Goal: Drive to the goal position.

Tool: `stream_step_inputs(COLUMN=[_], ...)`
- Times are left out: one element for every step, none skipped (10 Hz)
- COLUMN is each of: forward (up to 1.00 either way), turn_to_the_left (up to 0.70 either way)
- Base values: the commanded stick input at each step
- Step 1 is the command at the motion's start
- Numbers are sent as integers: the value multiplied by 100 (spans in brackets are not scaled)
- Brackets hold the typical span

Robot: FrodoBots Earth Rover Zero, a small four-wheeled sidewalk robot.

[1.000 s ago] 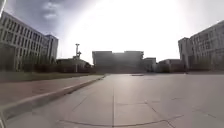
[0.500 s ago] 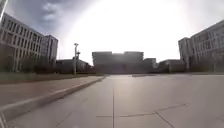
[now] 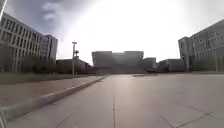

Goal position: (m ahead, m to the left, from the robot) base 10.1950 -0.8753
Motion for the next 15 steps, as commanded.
stream_step_inputs(forward=[100,100,100,100,100,100,100,100,100,100,100,100,100,100,100], turn_to_the_left=[0,0,0,0,0,0,0,0,0,0,0,0,0,0,0])
